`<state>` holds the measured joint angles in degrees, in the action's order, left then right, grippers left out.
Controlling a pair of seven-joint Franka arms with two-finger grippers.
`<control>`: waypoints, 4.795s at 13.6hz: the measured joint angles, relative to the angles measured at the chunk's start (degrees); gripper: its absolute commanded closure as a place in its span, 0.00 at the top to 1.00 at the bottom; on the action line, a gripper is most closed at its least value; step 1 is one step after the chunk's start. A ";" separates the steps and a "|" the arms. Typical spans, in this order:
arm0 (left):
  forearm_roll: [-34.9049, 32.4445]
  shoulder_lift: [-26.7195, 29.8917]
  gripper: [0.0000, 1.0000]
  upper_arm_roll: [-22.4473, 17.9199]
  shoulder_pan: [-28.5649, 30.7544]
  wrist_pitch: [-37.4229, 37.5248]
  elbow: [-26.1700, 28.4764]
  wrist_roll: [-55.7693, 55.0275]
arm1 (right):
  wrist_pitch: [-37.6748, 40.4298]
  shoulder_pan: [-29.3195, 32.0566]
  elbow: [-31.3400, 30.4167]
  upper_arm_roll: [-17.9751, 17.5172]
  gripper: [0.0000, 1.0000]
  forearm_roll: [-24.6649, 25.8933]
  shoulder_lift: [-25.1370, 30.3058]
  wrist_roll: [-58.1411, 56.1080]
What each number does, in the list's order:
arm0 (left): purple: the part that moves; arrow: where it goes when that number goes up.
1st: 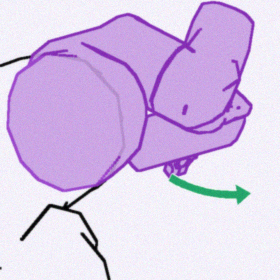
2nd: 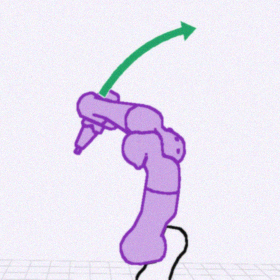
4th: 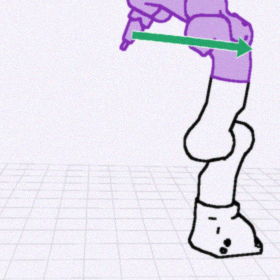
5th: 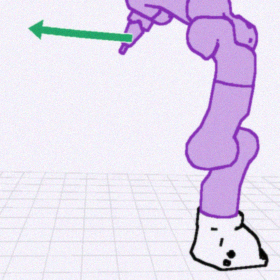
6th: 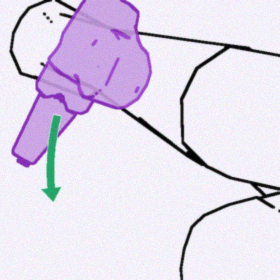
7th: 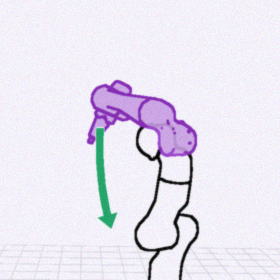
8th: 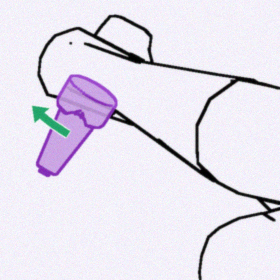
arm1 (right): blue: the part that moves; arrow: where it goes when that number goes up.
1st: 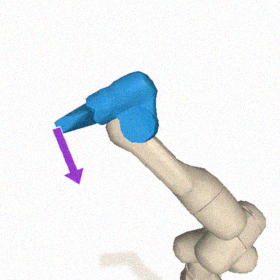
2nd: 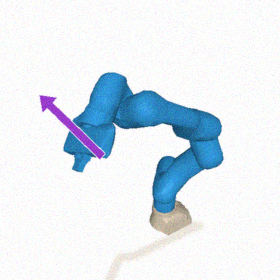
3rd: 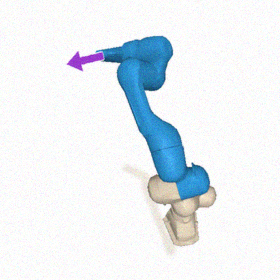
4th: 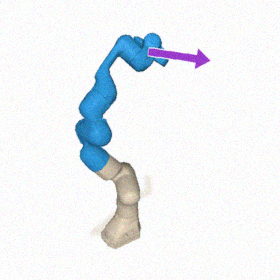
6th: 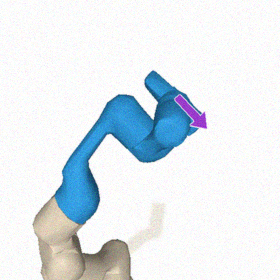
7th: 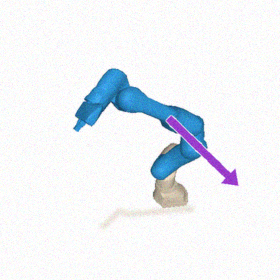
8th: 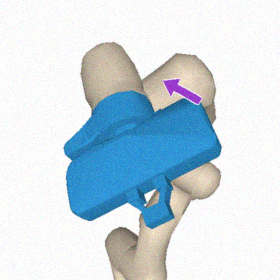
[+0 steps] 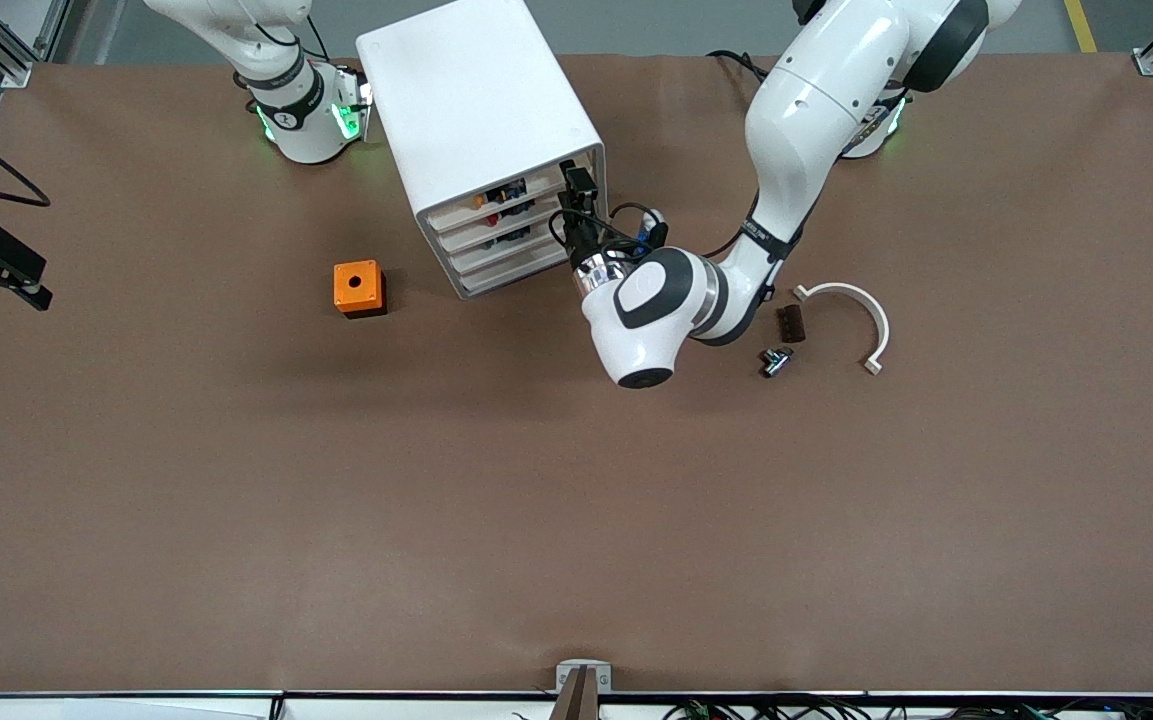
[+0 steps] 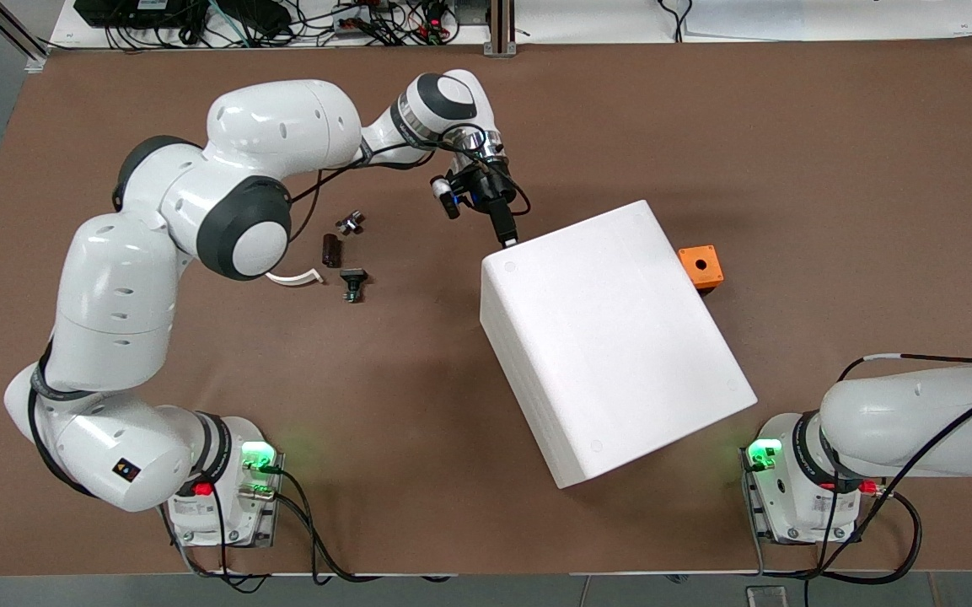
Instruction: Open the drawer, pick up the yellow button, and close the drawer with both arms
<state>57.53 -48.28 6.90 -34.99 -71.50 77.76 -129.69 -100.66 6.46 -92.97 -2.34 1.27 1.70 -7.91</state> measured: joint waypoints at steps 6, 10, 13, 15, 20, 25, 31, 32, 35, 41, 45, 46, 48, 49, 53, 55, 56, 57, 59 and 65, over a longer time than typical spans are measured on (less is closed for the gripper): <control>0.50 -1.27 0.20 0.03 -1.72 0.04 0.12 -0.01 | 0.00 0.00 0.00 0.00 1.00 0.00 0.00 0.00; 1.10 -1.38 0.13 0.03 -1.63 0.39 0.01 -0.01 | 0.00 0.00 0.00 0.00 1.00 0.00 0.00 0.00; 1.35 -1.41 0.10 -0.03 -1.61 0.40 0.05 -0.03 | 0.00 0.00 0.00 0.00 1.00 0.00 0.00 0.00; 2.08 -1.42 0.10 -0.41 -1.51 0.59 0.10 -0.86 | 0.00 0.00 0.00 0.00 1.00 0.00 0.00 0.00; 2.37 -1.43 0.12 -0.70 -0.04 0.76 0.19 -1.35 | 0.03 0.00 0.00 0.00 1.00 0.00 0.00 0.01; 3.22 -1.57 0.15 -1.04 4.09 0.13 0.15 -1.35 | 0.06 0.00 0.00 -0.04 1.00 -0.02 0.00 4.76; 3.88 -1.58 0.16 -1.23 8.28 -1.05 -0.12 -1.35 | 1.38 -3.96 -0.01 -1.73 1.00 -0.01 -0.02 29.05; 3.91 -1.58 0.16 -1.24 8.87 -1.17 -0.18 -1.35 | 1.51 -5.57 -0.04 -1.87 1.00 -0.01 -0.09 33.80; 3.97 -1.58 0.21 -1.24 9.91 -1.40 -0.26 -1.35 | 1.57 -8.23 -0.43 -2.01 1.00 0.01 -1.10 40.52; 3.99 -1.59 0.69 -1.30 10.52 -1.54 -0.47 -1.35 | 1.37 -10.08 -0.75 -2.00 1.00 -0.09 -4.43 48.72; 4.07 -1.59 0.99 -1.31 10.73 -3.01 -1.24 1.92 | 0.64 -15.08 -0.88 -2.05 1.00 -0.03 -9.13 55.79; 4.43 -1.58 0.99 -1.27 10.88 -3.14 -1.66 5.03 | 0.68 -15.94 -0.91 -2.06 1.00 -0.02 -10.04 56.52; 5.83 -1.55 0.99 -1.24 11.49 -3.16 -2.76 12.04 | 0.82 -17.40 -1.05 -2.07 1.00 -0.08 -11.11 60.96; 6.31 -1.53 0.99 -1.22 11.91 -3.16 -3.43 15.48 | 0.86 -18.47 -1.10 -2.07 1.00 -0.09 -11.26 63.78; 6.46 -1.49 0.99 -1.21 13.44 -3.17 -5.23 31.00 | 0.92 -24.82 -1.13 -2.24 1.00 -3.94 -11.26 75.11; 6.46 -1.48 0.99 -2.18 13.72 -3.29 -6.55 38.98 | 0.88 -27.11 -1.15 -2.25 1.00 -8.55 -11.27 78.94; 6.46 -1.48 0.99 -3.10 13.70 -3.29 -7.24 42.96 | 0.87 -28.11 -1.18 -2.27 1.00 -10.71 -11.30 80.82; 6.40 -1.47 0.99 -3.84 13.69 -3.44 -7.66 46.80 | 0.70 -29.33 -1.26 -2.26 1.00 -11.94 -11.43 83.02; 4.00 -1.18 0.99 -4.51 13.56 -5.57 -8.58 53.49 | -1.58 -32.69 -1.56 -2.29 1.00 -12.51 -12.13 88.96; -13.41 5.51 0.99 -4.51 9.55 -19.44 -9.52 64.81 | -14.92 -41.91 -7.73 -2.31 1.00 -12.53 -13.91 101.18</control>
<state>44.11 -42.77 2.38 -25.43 -90.94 68.25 -64.88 -115.58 -35.44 -100.69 -4.64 -11.26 -12.21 93.27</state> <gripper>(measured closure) 0.004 0.000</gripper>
